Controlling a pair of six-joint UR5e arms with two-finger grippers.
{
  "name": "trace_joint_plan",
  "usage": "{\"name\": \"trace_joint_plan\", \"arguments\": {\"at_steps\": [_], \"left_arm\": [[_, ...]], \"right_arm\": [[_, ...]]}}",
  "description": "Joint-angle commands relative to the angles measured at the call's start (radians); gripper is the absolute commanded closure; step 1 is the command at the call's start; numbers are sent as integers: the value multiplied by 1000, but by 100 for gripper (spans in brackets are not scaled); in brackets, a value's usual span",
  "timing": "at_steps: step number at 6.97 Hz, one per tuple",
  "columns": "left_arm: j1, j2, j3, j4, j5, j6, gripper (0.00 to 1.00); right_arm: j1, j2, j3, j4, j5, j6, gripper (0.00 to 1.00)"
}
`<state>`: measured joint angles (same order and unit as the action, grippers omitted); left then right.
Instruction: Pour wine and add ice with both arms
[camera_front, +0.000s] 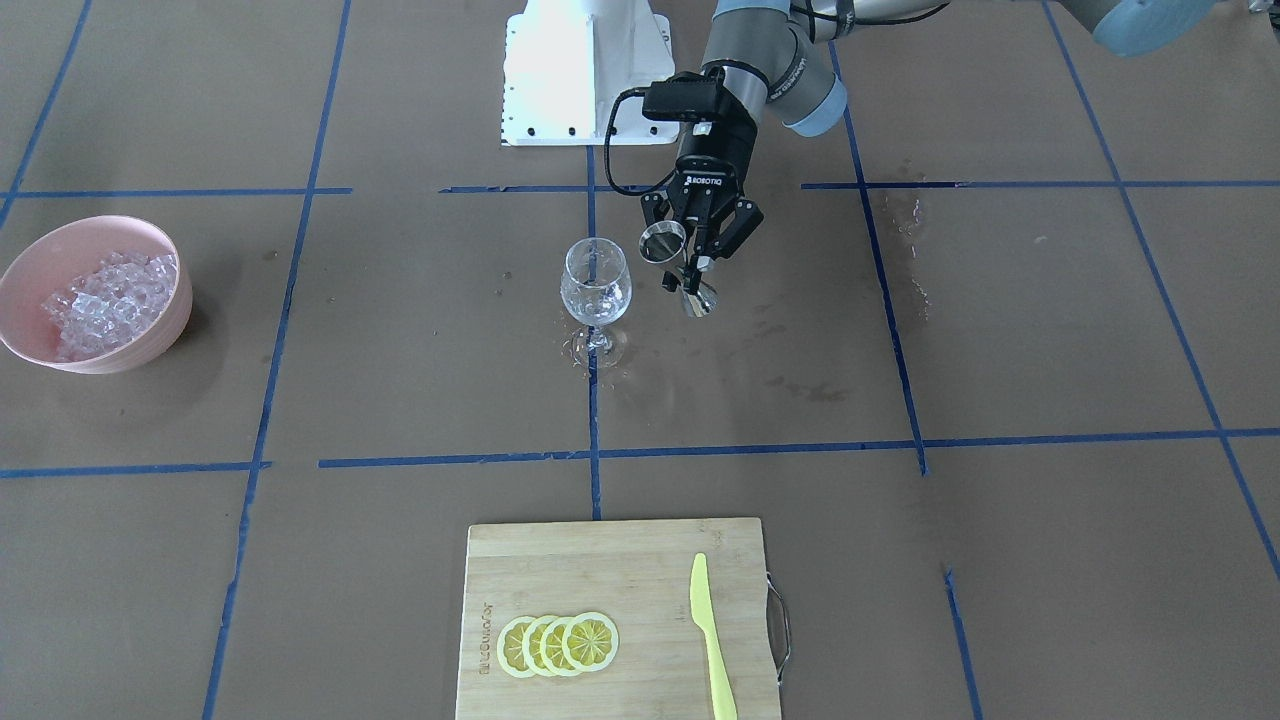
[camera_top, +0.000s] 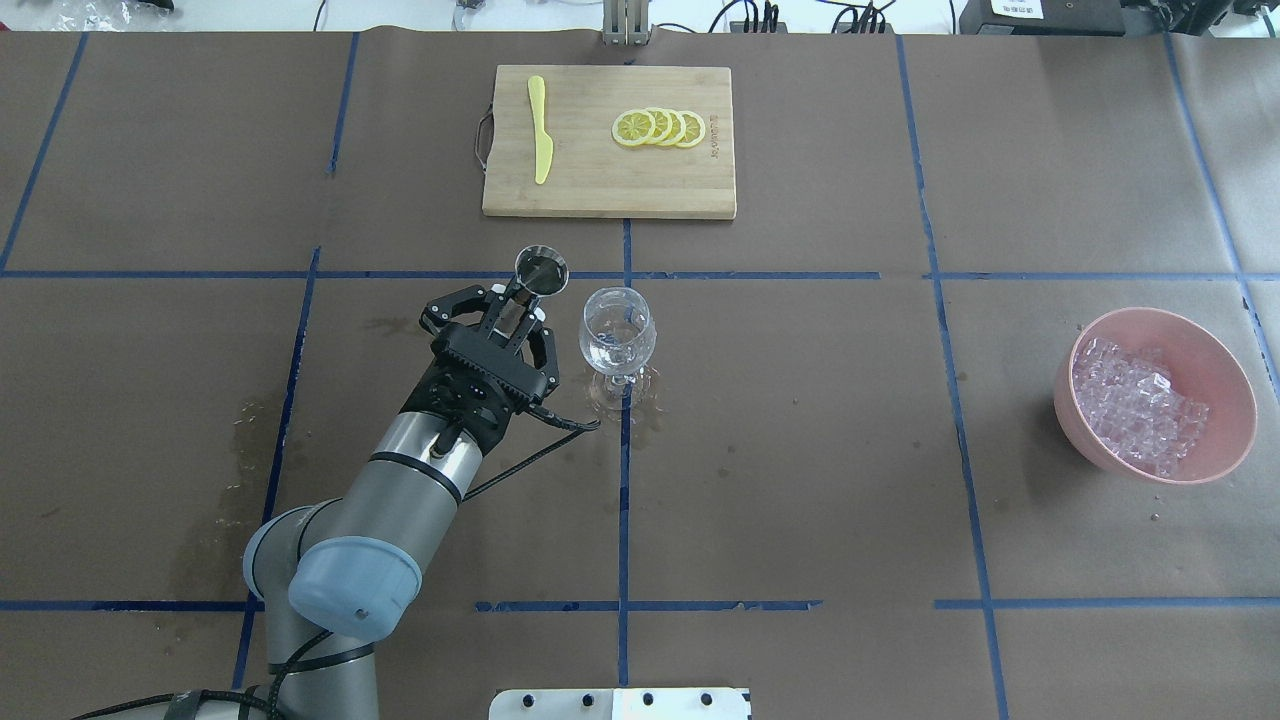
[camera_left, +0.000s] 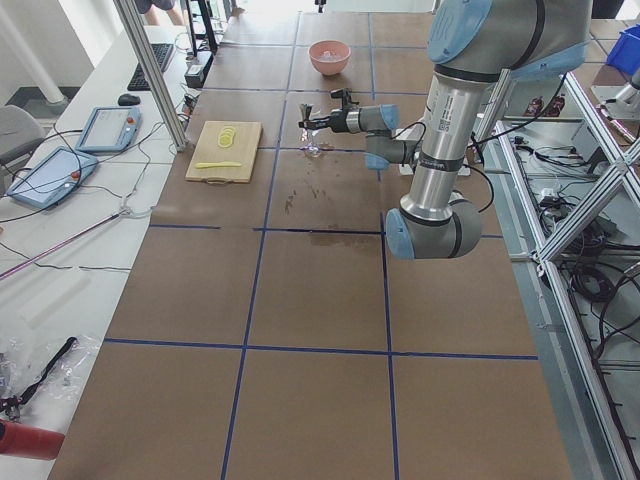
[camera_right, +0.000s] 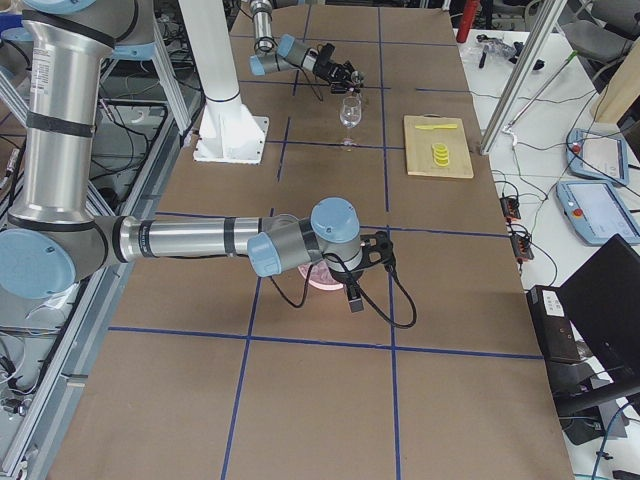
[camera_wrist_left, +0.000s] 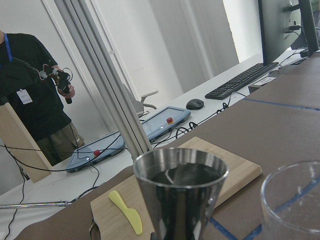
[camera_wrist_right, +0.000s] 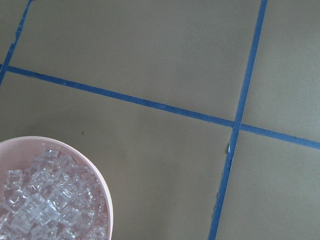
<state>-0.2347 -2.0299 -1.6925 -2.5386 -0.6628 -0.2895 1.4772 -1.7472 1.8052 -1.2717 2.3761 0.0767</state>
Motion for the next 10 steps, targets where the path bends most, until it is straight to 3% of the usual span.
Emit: {"name": "trace_joint_plan", "arguments": {"at_steps": [1,10], "left_arm": [[2,-10,1,4,8,186,100],[12,-58,10,6,127,859,100]], "right_arm": [[0,0,-3,0,0,0,0],[0,3,-41,0,2,0,0]]}}
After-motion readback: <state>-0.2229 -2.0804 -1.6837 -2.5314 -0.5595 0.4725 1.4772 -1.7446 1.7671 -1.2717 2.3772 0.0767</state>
